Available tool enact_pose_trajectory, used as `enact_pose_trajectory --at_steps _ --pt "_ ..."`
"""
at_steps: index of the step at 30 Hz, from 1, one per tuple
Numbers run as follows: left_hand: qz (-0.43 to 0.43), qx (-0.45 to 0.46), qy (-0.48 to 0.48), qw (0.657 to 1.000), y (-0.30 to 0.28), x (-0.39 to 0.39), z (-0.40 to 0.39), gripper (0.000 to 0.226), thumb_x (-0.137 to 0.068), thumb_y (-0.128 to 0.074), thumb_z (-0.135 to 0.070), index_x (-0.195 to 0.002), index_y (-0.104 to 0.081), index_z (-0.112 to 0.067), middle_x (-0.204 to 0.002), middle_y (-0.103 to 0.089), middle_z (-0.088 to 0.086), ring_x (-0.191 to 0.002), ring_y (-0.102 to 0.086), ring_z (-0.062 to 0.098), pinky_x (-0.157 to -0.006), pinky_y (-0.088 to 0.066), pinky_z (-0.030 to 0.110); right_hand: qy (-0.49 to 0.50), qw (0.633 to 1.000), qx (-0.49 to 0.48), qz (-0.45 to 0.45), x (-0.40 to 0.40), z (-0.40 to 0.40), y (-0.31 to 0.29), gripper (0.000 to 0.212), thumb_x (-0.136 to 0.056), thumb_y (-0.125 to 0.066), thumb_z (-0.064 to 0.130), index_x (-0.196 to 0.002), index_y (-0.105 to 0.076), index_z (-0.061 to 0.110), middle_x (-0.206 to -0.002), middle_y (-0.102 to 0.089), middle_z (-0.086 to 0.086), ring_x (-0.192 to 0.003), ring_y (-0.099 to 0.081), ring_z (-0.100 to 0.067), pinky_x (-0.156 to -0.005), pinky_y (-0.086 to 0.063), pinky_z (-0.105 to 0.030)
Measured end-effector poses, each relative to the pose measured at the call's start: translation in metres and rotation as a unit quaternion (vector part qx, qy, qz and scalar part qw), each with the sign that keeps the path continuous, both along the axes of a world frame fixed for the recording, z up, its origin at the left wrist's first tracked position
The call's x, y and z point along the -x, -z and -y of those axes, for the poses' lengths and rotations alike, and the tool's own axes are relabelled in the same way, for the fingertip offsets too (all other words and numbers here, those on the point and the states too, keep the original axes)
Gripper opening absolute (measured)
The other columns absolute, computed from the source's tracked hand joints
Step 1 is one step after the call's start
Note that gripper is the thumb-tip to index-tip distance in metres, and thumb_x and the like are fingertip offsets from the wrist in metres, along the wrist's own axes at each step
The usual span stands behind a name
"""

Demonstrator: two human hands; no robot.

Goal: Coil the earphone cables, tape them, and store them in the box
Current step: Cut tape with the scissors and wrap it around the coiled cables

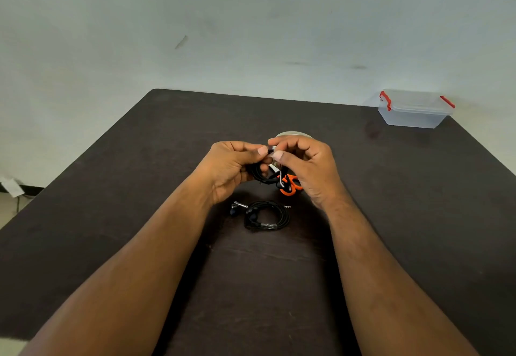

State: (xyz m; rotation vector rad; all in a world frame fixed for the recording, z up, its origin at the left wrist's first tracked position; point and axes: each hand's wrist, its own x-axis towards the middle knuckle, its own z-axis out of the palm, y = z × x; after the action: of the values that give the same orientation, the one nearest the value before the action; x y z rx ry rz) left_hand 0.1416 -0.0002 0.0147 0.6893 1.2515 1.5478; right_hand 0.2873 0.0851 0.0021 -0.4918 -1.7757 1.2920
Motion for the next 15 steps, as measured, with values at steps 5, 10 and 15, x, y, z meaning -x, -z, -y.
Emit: enact_pose_trajectory --at_steps 5,10,15 --pt "-0.094 -0.058 -0.005 0.994 0.002 -0.003 0.001 0.011 -0.085 -0.063 -0.001 -0.092 -0.072 -0.002 -0.079 -0.074 0.01 -0.069 -0.066 0.016 -0.069 -0.057 0.025 0.033 0.998 0.045 -0.029 0.006 0.007 -0.002 0.004 -0.086 -0.062 -0.003 -0.086 -0.066 -0.005 -0.093 -0.072 -0.001 -0.083 -0.069 -0.008 -0.073 -0.055 -0.024" --pt "-0.209 -0.086 -0.007 0.974 0.002 -0.004 0.001 0.019 -0.08 -0.07 -0.002 -0.098 -0.073 -0.005 -0.086 -0.076 0.008 -0.069 -0.067 0.013 -0.07 -0.056 0.023 0.096 0.993 0.064 -0.037 0.01 0.006 -0.001 0.008 -0.082 -0.065 -0.001 -0.075 -0.067 0.003 -0.079 -0.071 -0.003 -0.072 -0.067 -0.014 -0.067 -0.057 -0.033" --pt "-0.24 -0.085 -0.049 0.966 0.003 -0.012 -0.001 0.014 -0.076 -0.076 -0.003 -0.087 -0.076 -0.011 -0.077 -0.076 0.001 -0.069 -0.069 0.005 -0.067 -0.052 0.016 0.108 0.99 0.077 -0.037 0.013 0.006 -0.001 0.009 -0.08 -0.067 -0.004 -0.073 -0.066 0.001 -0.067 -0.067 0.002 -0.059 -0.063 -0.012 -0.059 -0.055 -0.032"
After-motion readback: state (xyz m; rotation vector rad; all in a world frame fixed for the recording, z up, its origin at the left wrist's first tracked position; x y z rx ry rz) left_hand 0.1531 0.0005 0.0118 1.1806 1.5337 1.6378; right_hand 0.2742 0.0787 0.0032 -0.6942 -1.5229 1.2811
